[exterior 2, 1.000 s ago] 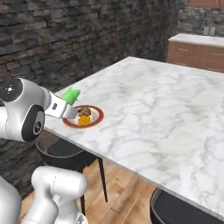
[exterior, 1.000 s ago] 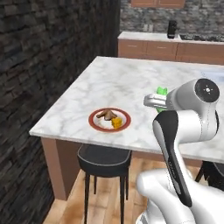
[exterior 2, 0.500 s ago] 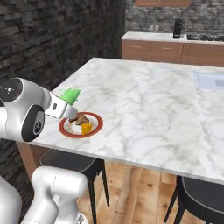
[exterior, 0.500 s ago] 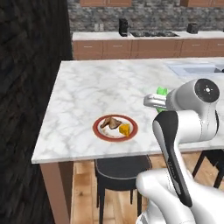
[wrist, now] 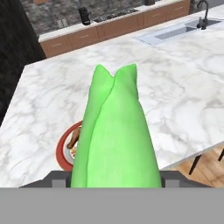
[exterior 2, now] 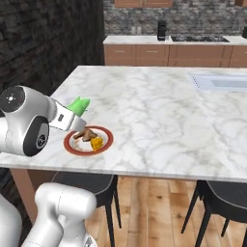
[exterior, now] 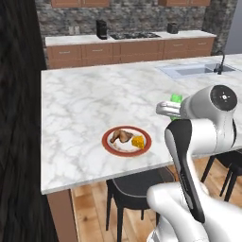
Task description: Take the cheese, chicken drumstick, and corn from the fridge and place them on the plate on the dining counter to create an appetizer plate.
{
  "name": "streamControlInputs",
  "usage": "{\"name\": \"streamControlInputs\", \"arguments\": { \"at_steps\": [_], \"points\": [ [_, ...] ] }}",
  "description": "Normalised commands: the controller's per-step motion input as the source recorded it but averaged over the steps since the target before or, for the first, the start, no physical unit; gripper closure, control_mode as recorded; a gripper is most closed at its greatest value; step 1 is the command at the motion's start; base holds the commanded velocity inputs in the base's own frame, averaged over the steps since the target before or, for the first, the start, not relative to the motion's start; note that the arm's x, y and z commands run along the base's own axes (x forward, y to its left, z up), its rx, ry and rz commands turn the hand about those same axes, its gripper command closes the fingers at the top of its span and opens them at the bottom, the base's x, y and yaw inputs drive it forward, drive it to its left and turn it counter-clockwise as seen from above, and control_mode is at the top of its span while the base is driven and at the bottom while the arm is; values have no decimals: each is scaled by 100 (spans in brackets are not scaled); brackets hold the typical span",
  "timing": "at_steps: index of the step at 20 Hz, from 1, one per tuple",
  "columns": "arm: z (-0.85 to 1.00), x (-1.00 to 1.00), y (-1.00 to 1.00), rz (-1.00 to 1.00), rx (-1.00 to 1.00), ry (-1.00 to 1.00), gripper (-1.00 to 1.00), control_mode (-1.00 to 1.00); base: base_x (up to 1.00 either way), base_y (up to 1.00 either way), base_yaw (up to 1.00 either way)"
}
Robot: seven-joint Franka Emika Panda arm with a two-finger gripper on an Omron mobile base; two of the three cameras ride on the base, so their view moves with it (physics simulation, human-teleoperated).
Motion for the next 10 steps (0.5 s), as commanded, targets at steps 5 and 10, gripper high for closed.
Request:
{"name": "streamControlInputs", "arguments": {
  "at_steps": [5,10],
  "points": [
    [-6,2,0,0,0,2,100,-100,18,0,-3],
    [-48,29,19,0,0,16,100,-100,0,0,0]
  ]
}}
